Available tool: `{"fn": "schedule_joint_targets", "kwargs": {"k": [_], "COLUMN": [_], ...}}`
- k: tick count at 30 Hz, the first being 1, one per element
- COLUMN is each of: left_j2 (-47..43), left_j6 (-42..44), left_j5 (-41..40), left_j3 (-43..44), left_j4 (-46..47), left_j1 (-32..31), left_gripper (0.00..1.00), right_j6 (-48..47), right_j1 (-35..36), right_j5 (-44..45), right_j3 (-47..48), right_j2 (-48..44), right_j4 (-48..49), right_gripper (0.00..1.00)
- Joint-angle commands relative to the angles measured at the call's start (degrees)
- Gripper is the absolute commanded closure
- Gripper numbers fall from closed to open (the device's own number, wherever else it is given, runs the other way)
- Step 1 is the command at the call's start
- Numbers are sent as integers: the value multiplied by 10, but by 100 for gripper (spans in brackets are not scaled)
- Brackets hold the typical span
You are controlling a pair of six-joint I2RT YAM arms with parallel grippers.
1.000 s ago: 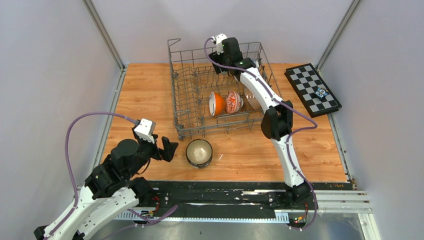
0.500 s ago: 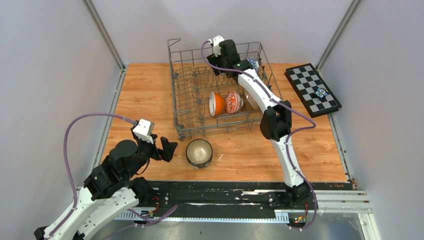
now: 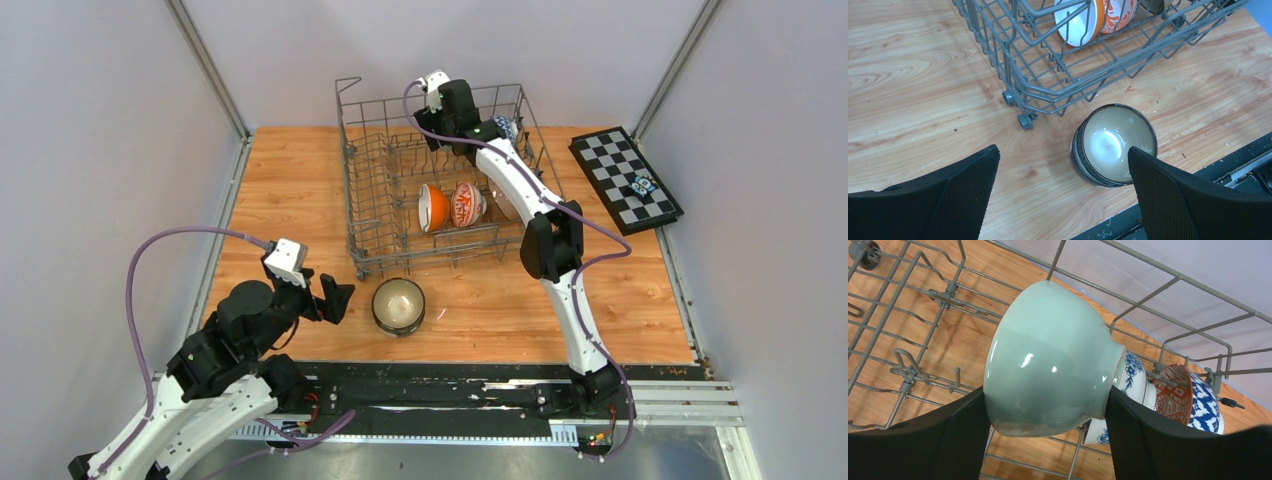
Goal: Load the bowls into the dish rack
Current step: Place the bowl in the dish rack.
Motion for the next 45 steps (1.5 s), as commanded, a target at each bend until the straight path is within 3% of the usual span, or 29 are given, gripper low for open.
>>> {"fn": "schedule_joint_targets", "kwargs": {"k": [1,7,14,34,45], "left_j2": [-6,-7,-9,-20,-18], "left_j6": [7,7,7,6,5], "left_j5": [-4,-3,-3,-9,-10], "left_j3": [-8,-8,-8,-9,-9], "left_j4": [9,9,10,8,8], "left_j1": [5,5,5,5,5], "left_gripper": [0,0,0,0,0], "right_j6": [45,47,52,89,61], "right_j1": [12,17,26,28,33], "right_j5": [-13,-10,-11,49,75], "right_j3": [-20,-29,-39,-38,2], "right_j2": [16,18,15,5,35], "right_j4": [-38,-38,-35,-15,9], "right_gripper": [42,26,19,16,8]}}
